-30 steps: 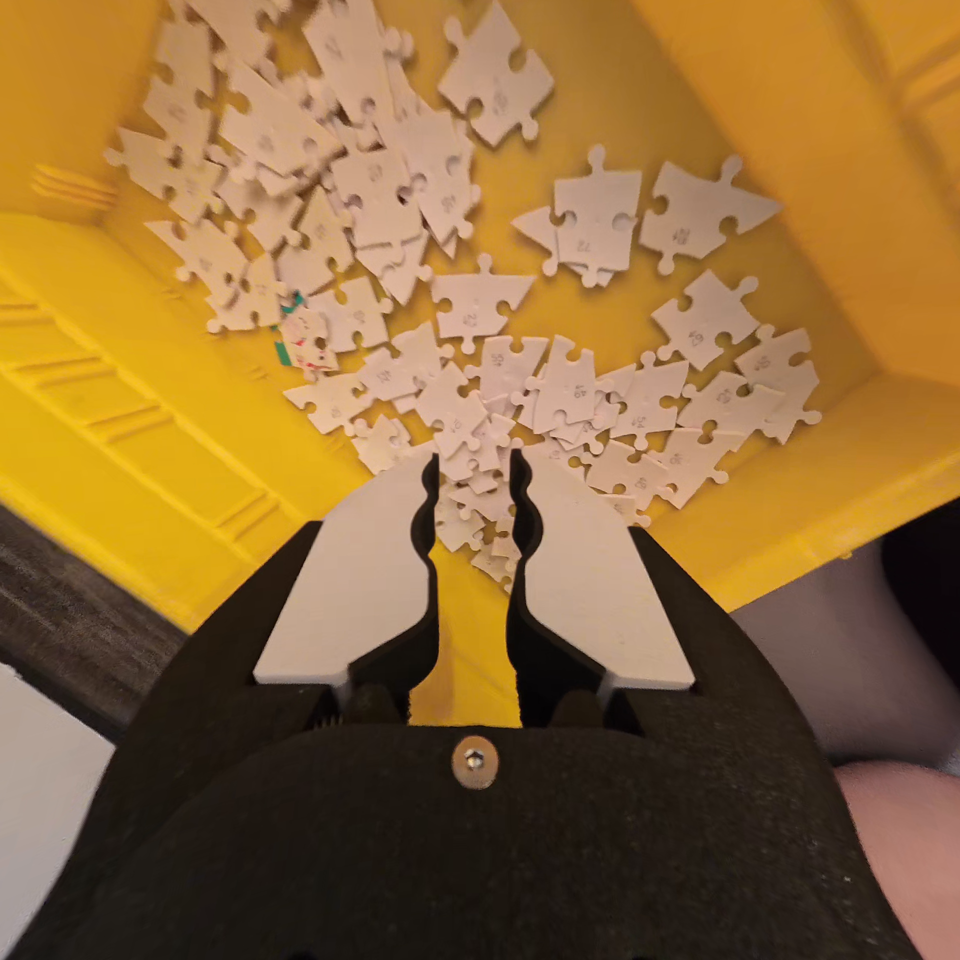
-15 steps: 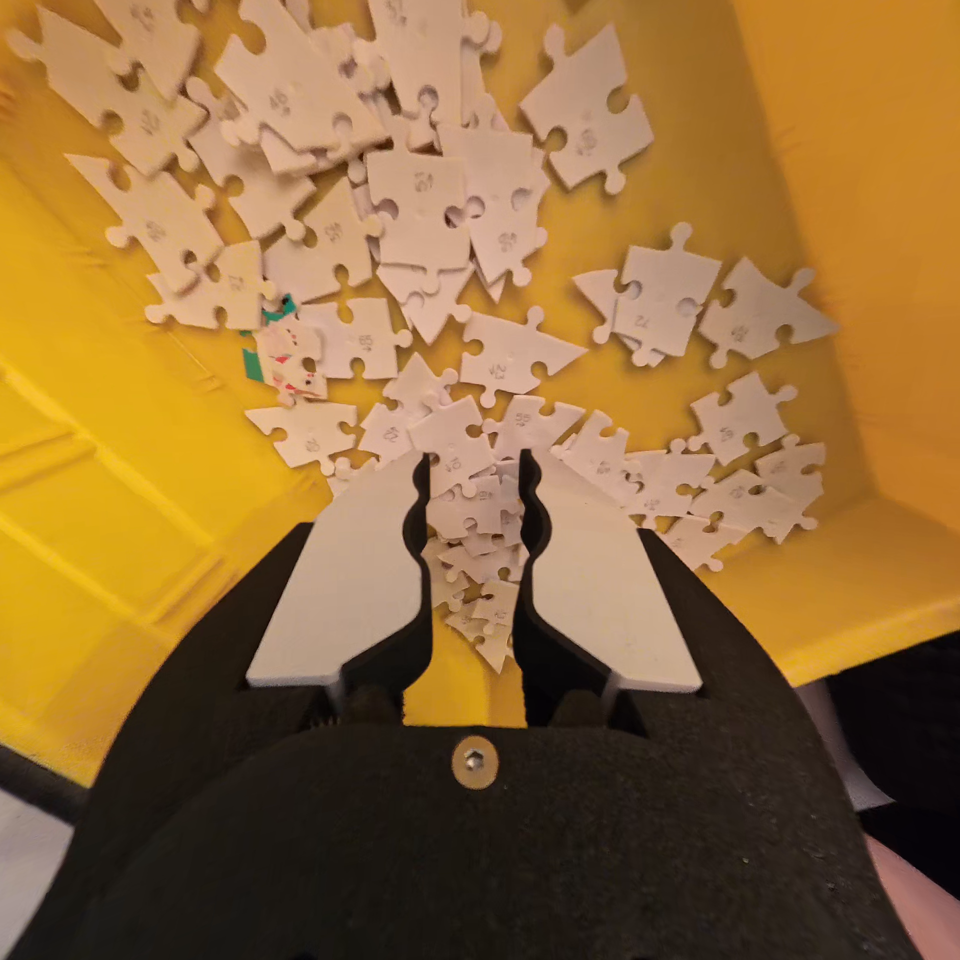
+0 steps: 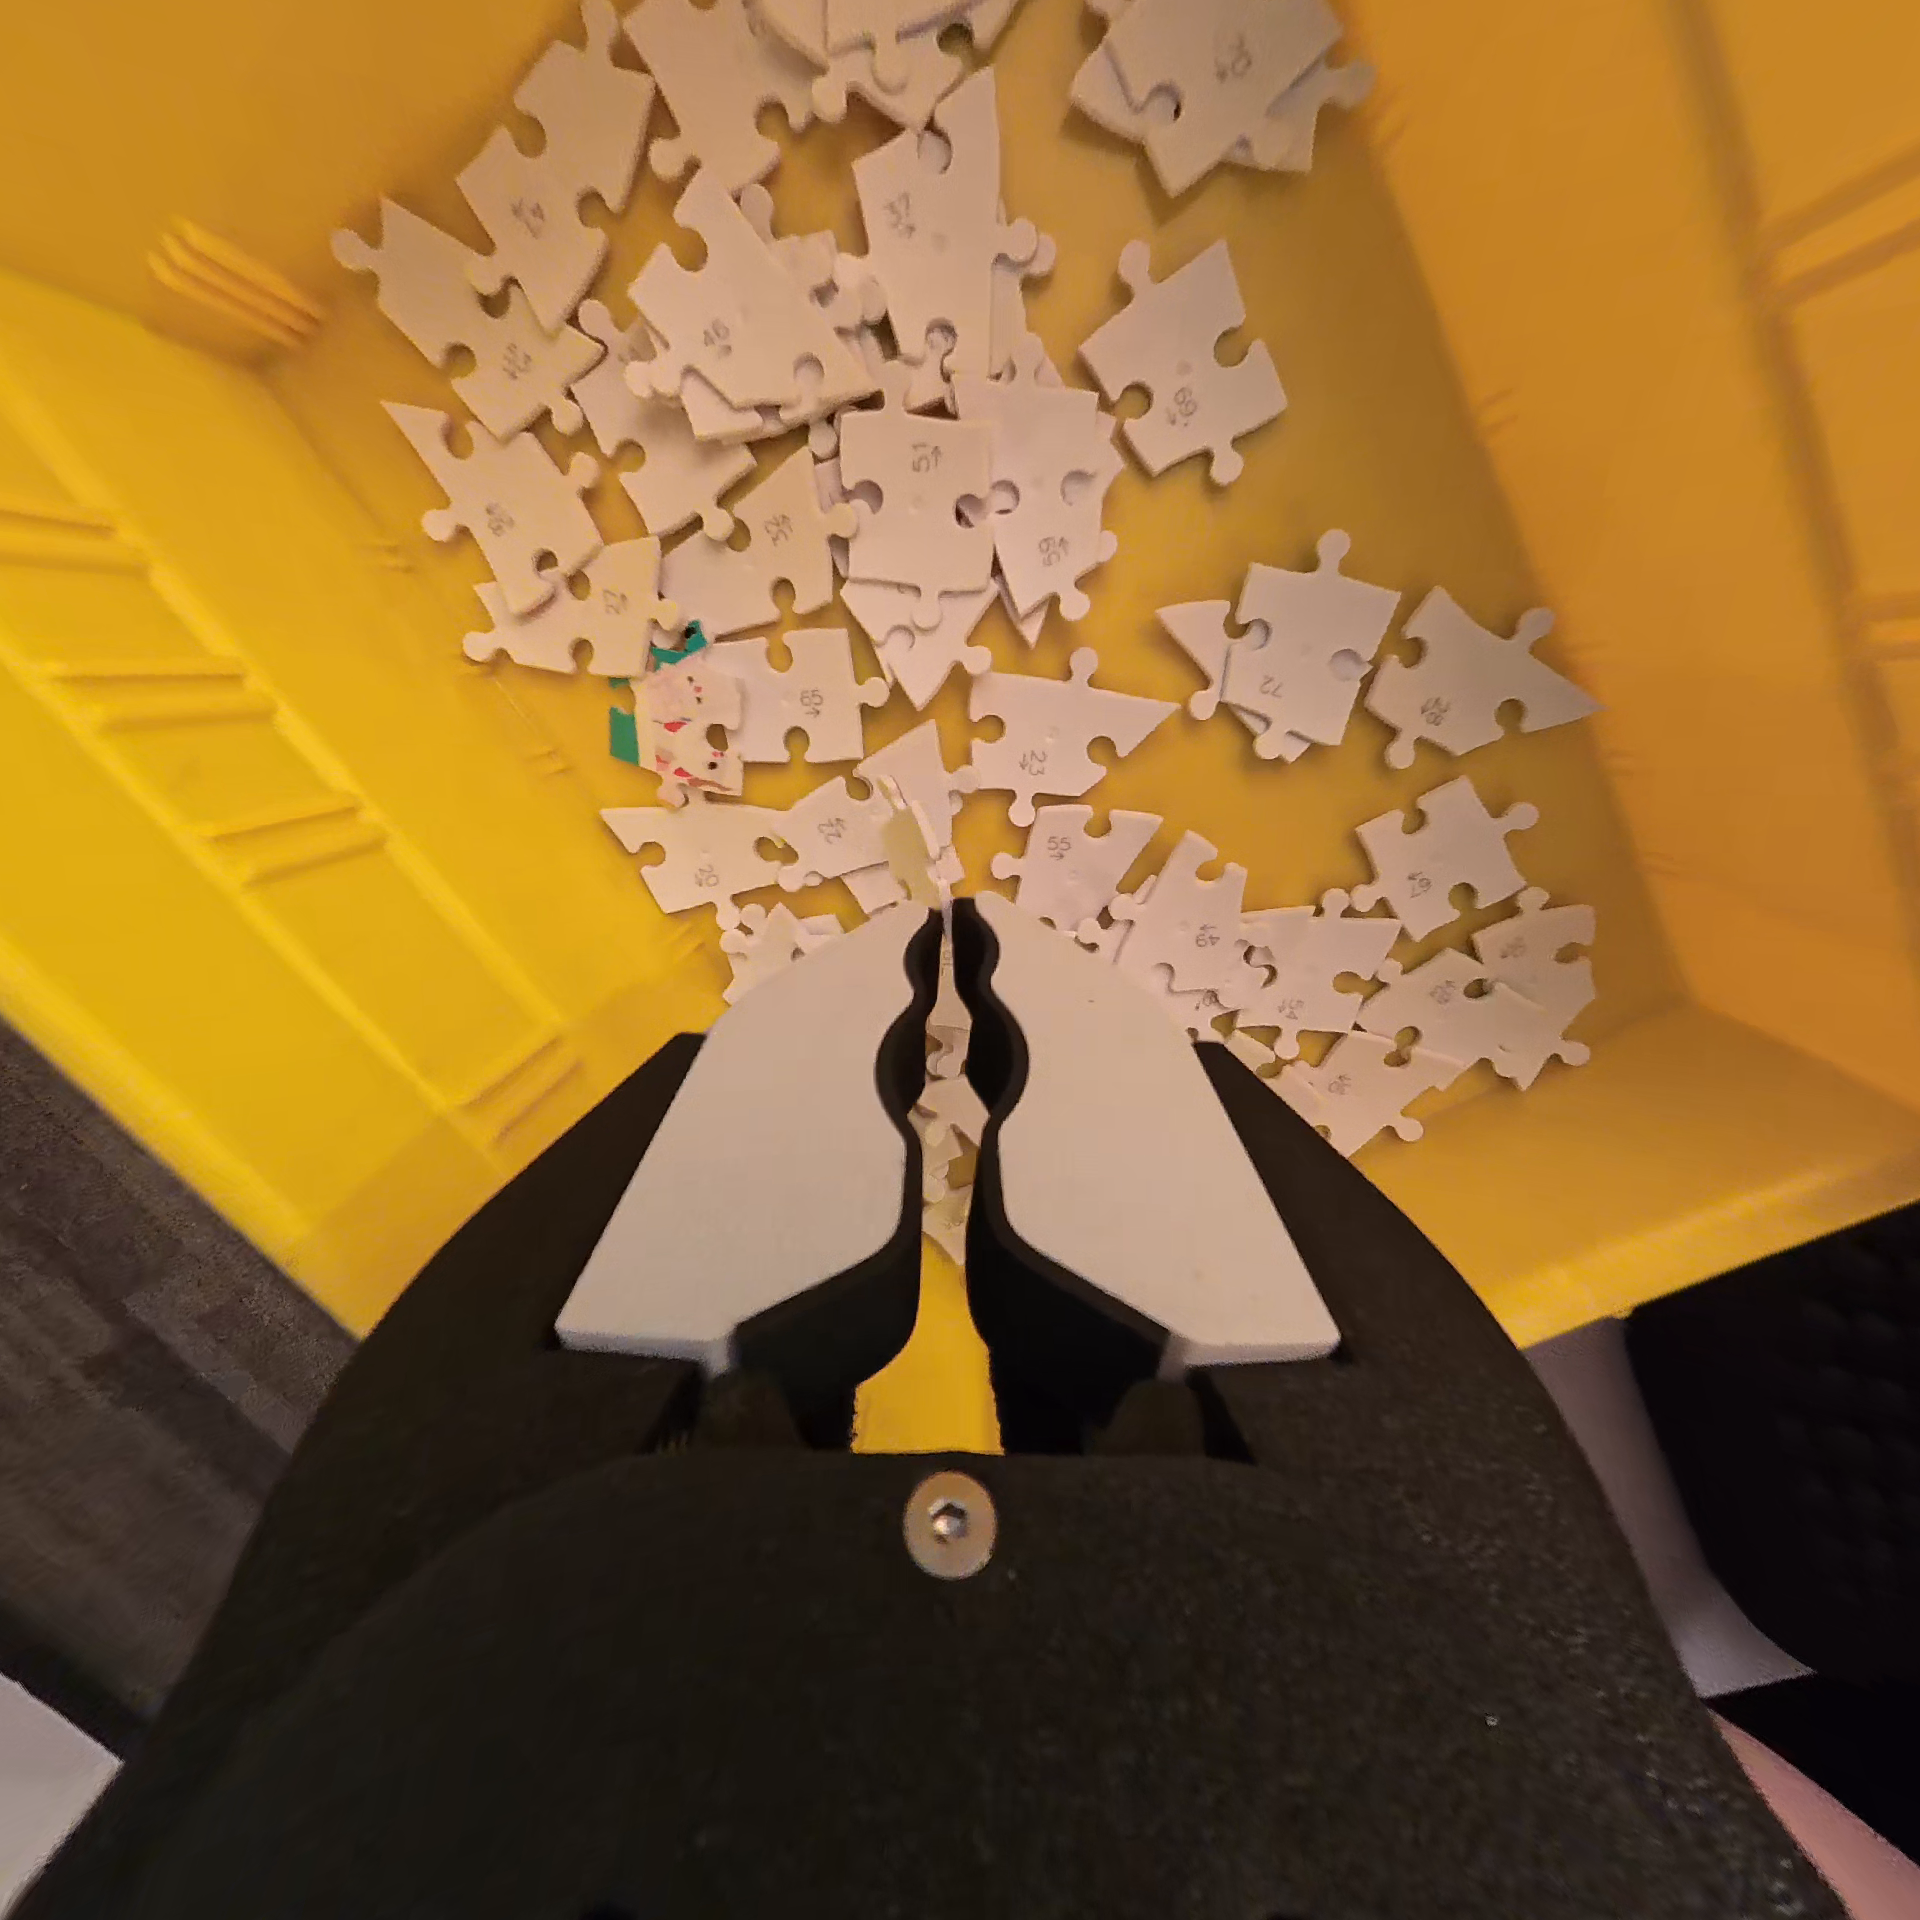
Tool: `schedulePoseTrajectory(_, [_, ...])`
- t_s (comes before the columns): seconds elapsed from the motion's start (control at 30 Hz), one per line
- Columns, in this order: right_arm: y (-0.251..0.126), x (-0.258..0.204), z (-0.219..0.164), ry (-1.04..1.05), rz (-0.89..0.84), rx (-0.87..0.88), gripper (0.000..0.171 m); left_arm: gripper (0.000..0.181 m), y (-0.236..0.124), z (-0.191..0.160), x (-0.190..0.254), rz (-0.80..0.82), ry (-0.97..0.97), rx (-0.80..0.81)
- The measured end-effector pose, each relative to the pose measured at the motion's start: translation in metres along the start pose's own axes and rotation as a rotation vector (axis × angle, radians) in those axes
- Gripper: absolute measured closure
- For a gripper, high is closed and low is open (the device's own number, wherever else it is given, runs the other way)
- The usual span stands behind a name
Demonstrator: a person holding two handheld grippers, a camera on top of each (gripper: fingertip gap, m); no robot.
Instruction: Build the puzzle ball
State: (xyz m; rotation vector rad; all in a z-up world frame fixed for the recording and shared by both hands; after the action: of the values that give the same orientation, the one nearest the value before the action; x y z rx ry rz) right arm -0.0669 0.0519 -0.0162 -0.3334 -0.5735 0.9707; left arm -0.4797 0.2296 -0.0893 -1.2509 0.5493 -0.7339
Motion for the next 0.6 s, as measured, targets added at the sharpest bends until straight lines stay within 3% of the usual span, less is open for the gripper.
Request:
schedulePoseTrajectory(0.33, [-0.001, 0.000, 0.001, -0.002, -0.002, 0.007, 0.132, 0.179, -0.058, 0.025, 0.035, -0.002, 0.122, 0.246])
schedulePoseTrajectory(0.43, [-0.002, -0.001, 0.009, 0.008, 0.003, 0.047, 0.132, 0.180, -0.087, 0.041, 0.072, -0.045, 0.249, 0.394])
schedulePoseTrajectory(0.6, [0.010, -0.022, 0.047, 0.108, 0.110, 0.278, 0.132, 0.180, -0.124, 0.057, 0.175, -0.255, 0.591, 0.607])
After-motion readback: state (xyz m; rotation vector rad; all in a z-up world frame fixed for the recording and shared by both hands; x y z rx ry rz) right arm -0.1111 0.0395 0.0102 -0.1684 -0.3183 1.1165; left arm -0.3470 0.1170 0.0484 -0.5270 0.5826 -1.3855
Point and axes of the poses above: each gripper's, where its closed fingertips meet, y out along the fingers, z out of its top, x = y × z across the jaws, the point moved 3 cm from there along -y, back along the fingers, and after that the axes turned 5 degrees about -z, right-handed, at the moved point
